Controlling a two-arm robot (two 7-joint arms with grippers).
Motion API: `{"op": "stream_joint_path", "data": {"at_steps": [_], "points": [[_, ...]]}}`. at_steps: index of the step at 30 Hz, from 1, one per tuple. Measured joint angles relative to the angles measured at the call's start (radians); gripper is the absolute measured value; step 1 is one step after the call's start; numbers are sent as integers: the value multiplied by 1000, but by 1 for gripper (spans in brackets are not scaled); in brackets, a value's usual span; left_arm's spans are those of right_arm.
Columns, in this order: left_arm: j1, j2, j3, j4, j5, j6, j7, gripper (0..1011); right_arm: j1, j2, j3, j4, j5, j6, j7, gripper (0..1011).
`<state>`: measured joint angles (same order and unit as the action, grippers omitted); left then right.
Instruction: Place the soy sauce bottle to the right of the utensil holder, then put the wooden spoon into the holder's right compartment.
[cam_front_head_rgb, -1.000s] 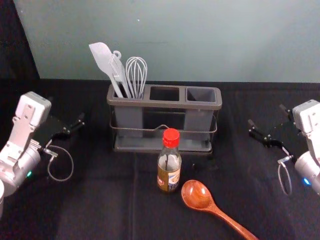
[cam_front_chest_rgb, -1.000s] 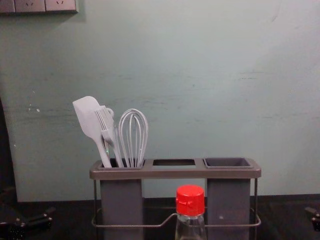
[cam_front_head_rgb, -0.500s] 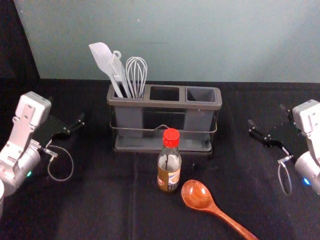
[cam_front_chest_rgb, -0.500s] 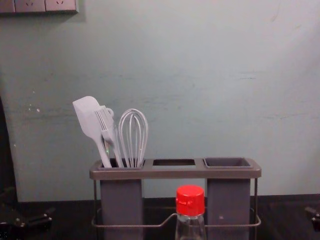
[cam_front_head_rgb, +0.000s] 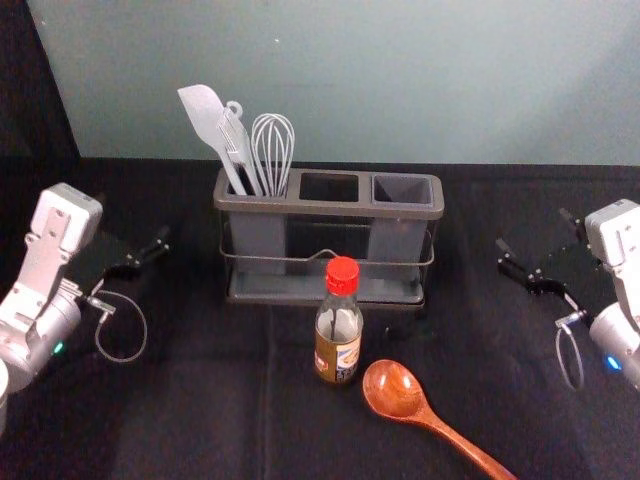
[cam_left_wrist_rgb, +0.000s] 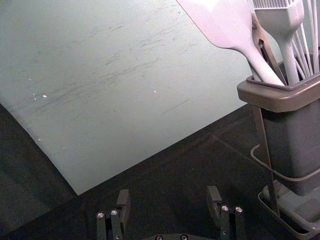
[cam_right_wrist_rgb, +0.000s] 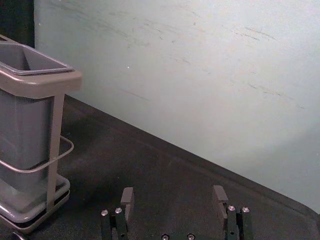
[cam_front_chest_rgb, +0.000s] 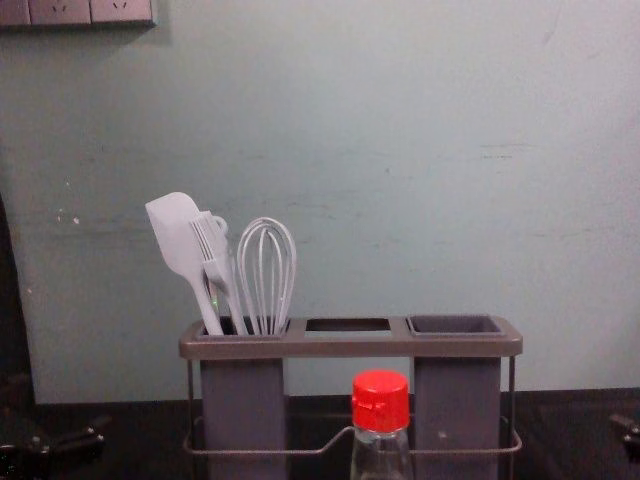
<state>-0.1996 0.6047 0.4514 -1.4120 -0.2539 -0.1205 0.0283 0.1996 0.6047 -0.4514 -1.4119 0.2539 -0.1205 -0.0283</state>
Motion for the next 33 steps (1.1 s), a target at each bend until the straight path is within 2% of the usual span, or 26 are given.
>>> {"op": "stream_joint_path", "data": {"at_steps": [7,14,17,20,22,24,27,28,33], "points": [[0,0,0,0,0,0,0,1005,-31,9,32,-38,13,-31,17,1002],[0,0,0,0,0,0,0,1005,-112,56,93,-157,54,-59,47,1002],[0,0,0,0,0,0,0,1005,-162,86,126,-216,97,-77,82,1002],[0,0,0,0,0,0,0,1005,-230,127,170,-280,159,-106,136,1002],[0,0,0,0,0,0,0,1005,-256,145,188,-300,188,-120,164,1002],[0,0,0,0,0,0,0,1005,-291,170,211,-321,238,-144,219,1002],[0,0,0,0,0,0,0,1005,-320,192,227,-336,285,-164,279,1002],[0,0,0,0,0,0,0,1005,-334,206,235,-344,312,-173,317,1002],[0,0,0,0,0,0,0,1005,-348,232,235,-358,361,-190,437,1002]]}}
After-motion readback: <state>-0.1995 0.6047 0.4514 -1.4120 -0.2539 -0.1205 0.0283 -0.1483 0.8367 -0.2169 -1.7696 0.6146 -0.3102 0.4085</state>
